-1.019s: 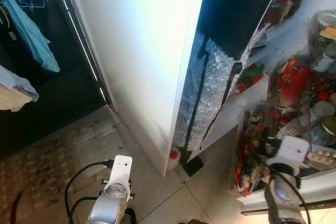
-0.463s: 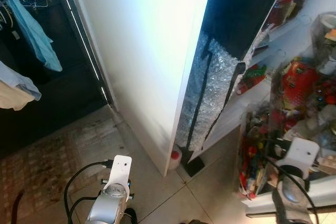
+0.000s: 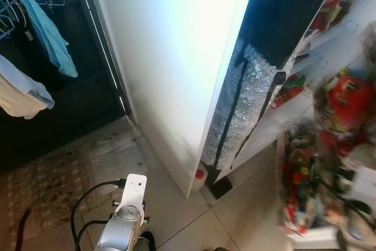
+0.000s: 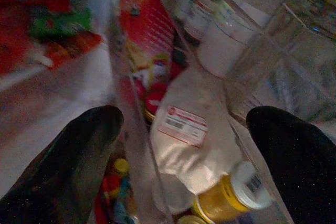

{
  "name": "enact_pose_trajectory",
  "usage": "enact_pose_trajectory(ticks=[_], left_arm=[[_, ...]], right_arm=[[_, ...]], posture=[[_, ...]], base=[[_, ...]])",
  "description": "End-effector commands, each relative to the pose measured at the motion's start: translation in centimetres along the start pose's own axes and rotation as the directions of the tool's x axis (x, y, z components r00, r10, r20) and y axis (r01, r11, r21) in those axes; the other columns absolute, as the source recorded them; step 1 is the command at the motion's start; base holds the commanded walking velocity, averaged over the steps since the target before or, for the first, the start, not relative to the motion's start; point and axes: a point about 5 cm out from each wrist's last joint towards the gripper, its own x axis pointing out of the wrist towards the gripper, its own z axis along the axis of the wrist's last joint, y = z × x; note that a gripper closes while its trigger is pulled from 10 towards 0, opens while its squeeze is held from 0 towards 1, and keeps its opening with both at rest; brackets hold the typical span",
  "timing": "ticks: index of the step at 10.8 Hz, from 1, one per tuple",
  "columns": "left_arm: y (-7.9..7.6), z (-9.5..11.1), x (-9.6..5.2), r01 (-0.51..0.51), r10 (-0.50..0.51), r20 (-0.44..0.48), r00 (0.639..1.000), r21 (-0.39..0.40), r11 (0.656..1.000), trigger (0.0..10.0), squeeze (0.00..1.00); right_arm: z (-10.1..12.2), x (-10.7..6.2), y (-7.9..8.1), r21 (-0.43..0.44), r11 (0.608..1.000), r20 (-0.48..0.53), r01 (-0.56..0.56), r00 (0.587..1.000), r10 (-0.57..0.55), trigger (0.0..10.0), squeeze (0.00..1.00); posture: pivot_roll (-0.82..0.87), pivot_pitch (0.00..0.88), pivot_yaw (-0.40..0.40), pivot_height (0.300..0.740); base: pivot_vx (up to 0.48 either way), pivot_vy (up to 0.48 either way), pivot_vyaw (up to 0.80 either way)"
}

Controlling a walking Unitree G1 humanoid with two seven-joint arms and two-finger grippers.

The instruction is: Restocking fridge

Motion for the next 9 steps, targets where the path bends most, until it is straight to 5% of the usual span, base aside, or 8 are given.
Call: enact_pose_trajectory(ticks=[1,5,9], left_arm=[[-0.1,-0.2,0.0,-0.001,0.001,-0.007,1.0,0.008,1.0,10.0,0.0],[0.0,-0.2,0.0,-0.002,0.002,-0.003,1.0,0.014,1.0,10.0,0.0],[0.0,-0.2,0.0,-0.002,0.002,-0.003,1.0,0.015,1.0,10.0,0.0]], right_arm=[[-1.2,-0.3,-2.4,-0.005,0.996,-0.062,0.093,0.994,-0.093,10.0,0.0],[-1.7,-0.2,-5.3,-0.046,0.98,-0.103,0.194,0.975,-0.198,10.0,0.0],[-3.1,-0.8,-4.1,-0.041,0.987,-0.182,0.155,0.97,-0.16,10.0,0.0]], posture=[[-0.13,0.186,-0.068,0.74],[-0.13,0.179,-0.064,0.74],[-0.13,0.182,-0.064,0.74]], base=[[0.0,0.0,0.0],[0.0,0.0,0.0],[0.0,0.0,0.0]])
